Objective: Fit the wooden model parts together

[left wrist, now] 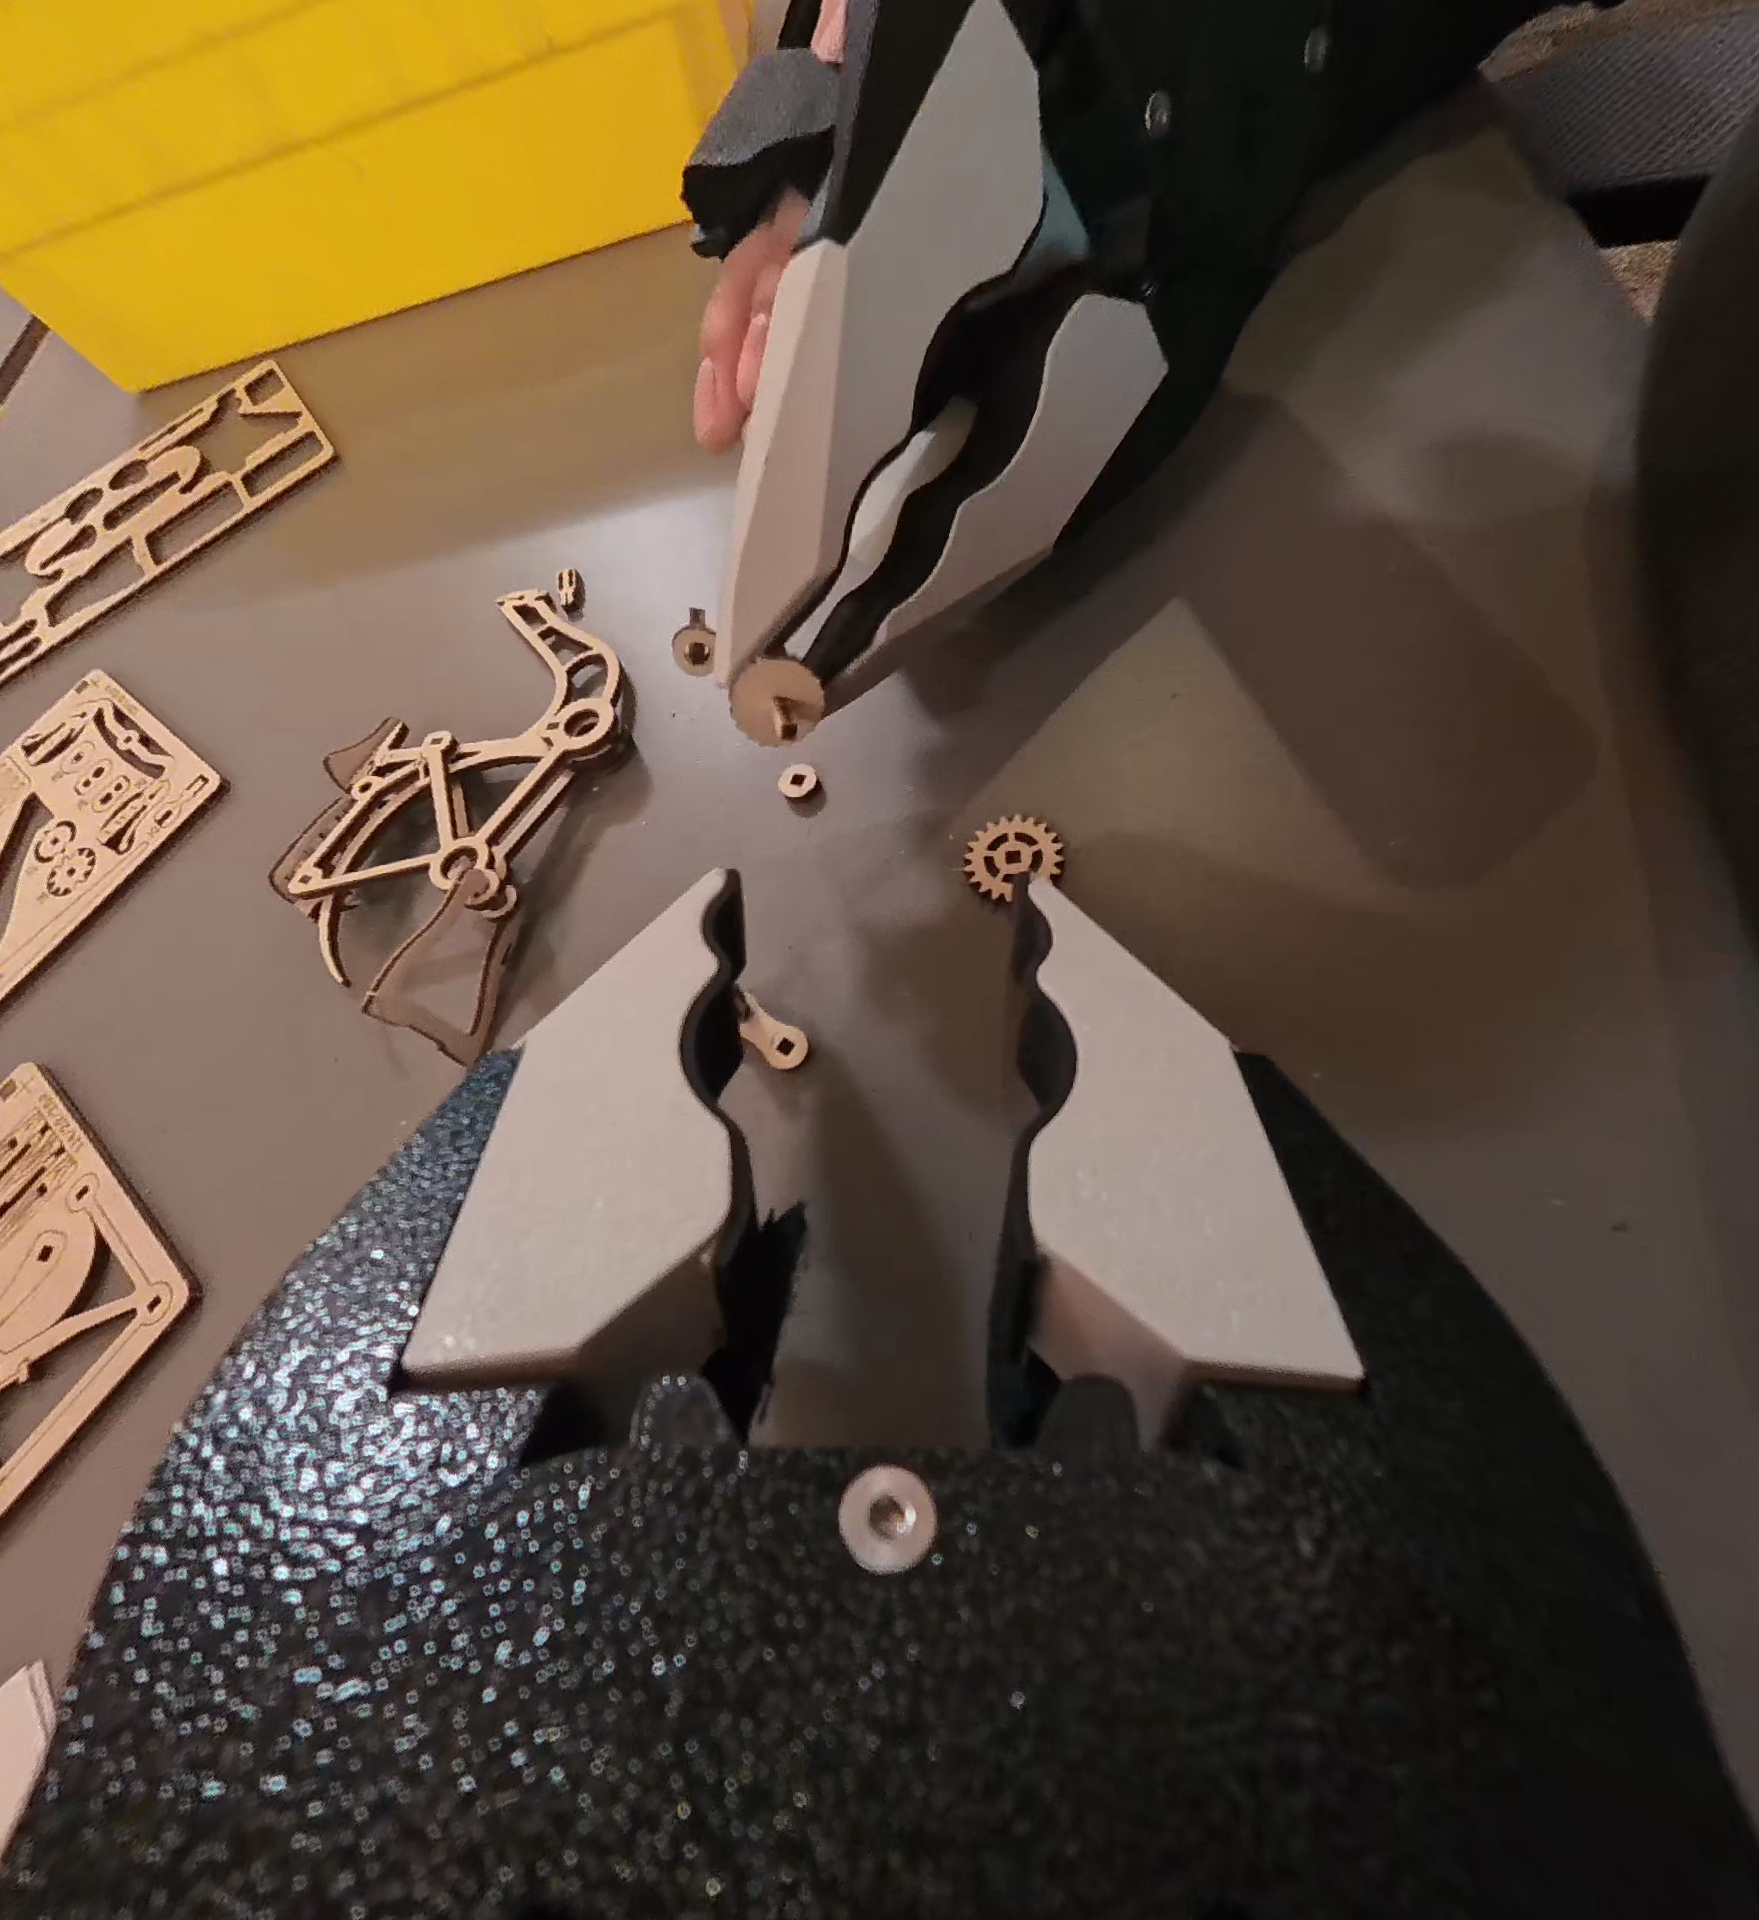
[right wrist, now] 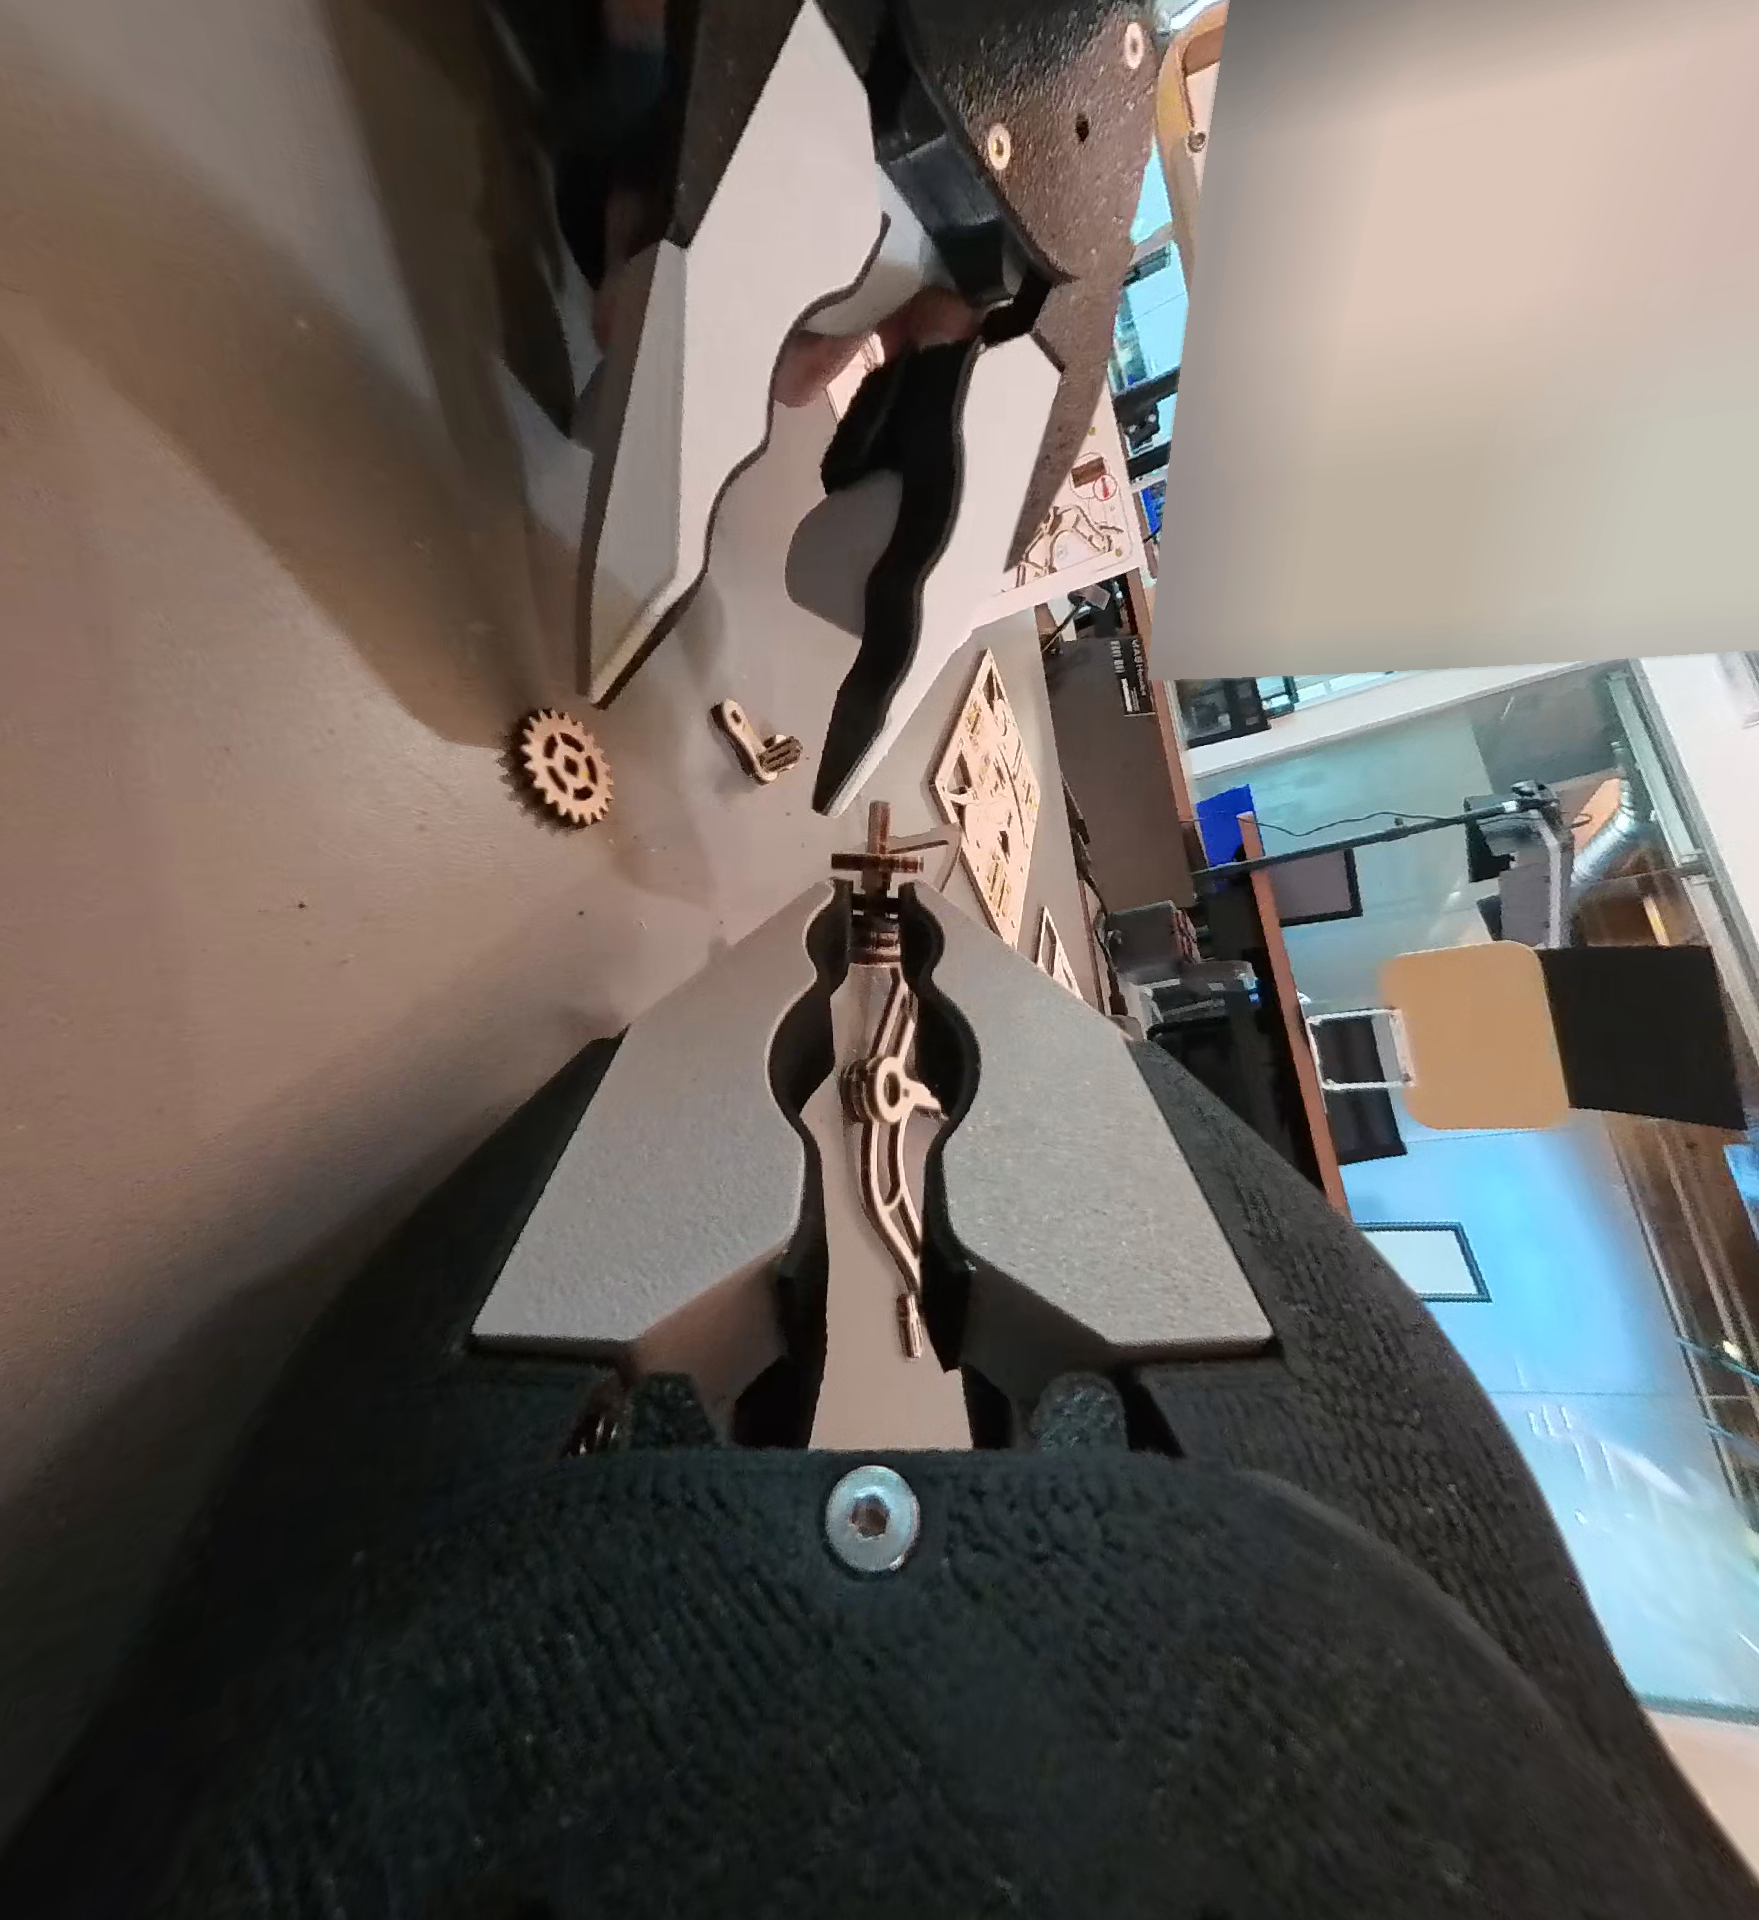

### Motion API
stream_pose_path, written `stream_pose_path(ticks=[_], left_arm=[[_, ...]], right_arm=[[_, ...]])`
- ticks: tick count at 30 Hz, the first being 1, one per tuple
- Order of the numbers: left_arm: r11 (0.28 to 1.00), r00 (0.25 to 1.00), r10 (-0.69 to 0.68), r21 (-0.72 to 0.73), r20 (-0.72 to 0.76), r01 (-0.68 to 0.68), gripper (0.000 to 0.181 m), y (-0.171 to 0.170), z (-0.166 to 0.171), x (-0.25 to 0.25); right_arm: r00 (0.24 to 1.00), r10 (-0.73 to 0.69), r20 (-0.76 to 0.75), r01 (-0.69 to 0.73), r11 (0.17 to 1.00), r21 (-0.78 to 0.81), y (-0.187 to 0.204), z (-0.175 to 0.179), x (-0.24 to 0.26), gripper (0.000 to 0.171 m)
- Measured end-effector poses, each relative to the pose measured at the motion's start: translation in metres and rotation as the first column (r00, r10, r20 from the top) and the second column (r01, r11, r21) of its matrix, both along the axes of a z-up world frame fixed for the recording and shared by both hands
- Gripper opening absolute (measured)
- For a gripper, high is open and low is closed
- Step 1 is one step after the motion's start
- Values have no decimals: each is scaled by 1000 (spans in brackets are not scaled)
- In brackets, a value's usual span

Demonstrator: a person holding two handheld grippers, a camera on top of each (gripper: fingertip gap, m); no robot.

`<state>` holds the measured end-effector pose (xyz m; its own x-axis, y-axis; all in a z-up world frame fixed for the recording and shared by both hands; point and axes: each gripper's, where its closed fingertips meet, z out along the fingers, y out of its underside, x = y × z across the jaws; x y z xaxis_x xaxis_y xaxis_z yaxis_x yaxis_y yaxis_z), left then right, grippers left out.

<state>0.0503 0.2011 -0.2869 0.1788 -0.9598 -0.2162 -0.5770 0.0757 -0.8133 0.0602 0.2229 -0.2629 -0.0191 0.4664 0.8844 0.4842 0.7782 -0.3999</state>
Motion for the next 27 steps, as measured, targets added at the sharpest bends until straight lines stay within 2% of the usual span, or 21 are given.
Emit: stream_pose_path(ticks=[11, 13, 16, 19, 20, 22, 27], left_arm=[[1000, 1000, 3, -31, -5, -4, 48, 1, -2, 0], [1000, 1000, 25, 1, 15, -25, 50, 6, 2, 1], [995, 995, 9, 103, 97, -18, 43, 4, 17, 9], [990, 999, -18, 139, 43, 12, 35, -1, 10, 13], [987, 999, -27, 157, 35, 21, 23, -2, 9, 14], [982, 999, -33, 186, 24, 28, 22, -2, 8, 14], [988, 999, -39, 148, 15, 36, 20, -2, 6, 12]], right_arm=[[999, -19, 33, 19, 1000, 0, 5, -7, 0, 7], [999, -21, 44, 22, 1000, -15, 5, -10, -1, 7], [999, 7, 50, -2, 995, -103, -4, -15, -5, 7], [998, 51, 22, -44, 967, -252, -19, -15, -12, 7], [998, 53, 17, -46, 958, -282, -22, -15, -13, 7], [999, 48, 23, -39, 952, -304, -22, -16, -14, 7], [998, 37, 41, -20, 941, -339, -23, -19, -13, 6]])
